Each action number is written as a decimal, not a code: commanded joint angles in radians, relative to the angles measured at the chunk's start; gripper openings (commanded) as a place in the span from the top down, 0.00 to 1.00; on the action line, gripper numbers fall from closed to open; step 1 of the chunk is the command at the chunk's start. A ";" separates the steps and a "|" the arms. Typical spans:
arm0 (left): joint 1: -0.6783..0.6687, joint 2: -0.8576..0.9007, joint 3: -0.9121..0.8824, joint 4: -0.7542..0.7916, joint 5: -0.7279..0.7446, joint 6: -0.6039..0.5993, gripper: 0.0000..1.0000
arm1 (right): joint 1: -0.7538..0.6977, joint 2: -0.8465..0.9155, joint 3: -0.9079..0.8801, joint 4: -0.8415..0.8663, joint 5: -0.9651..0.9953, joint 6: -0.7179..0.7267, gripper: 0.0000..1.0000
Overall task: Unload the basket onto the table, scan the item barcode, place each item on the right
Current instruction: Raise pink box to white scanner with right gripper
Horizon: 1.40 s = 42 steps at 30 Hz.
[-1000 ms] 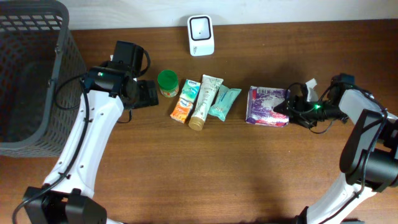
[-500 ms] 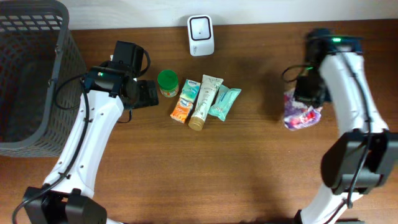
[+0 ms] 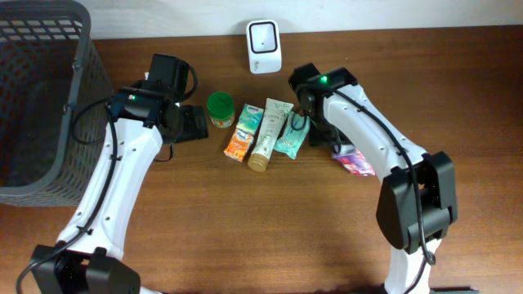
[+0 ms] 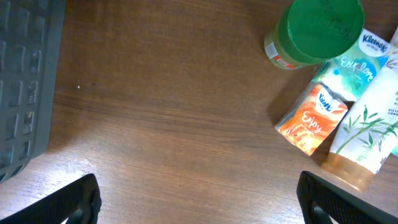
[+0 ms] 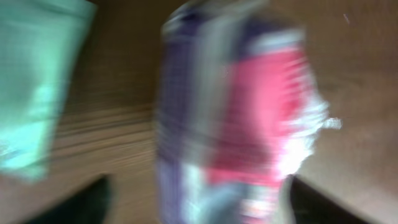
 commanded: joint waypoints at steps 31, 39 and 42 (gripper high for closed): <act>-0.003 0.003 0.002 0.000 -0.011 -0.010 0.01 | -0.533 -0.028 -0.118 0.435 -1.237 -0.421 0.96; -0.003 0.003 0.002 0.000 -0.011 -0.010 0.01 | -0.349 0.032 -0.026 1.105 -0.988 -0.013 0.96; -0.003 0.003 0.002 0.000 -0.011 -0.010 0.01 | -0.243 0.114 -0.026 1.249 -0.843 0.076 0.96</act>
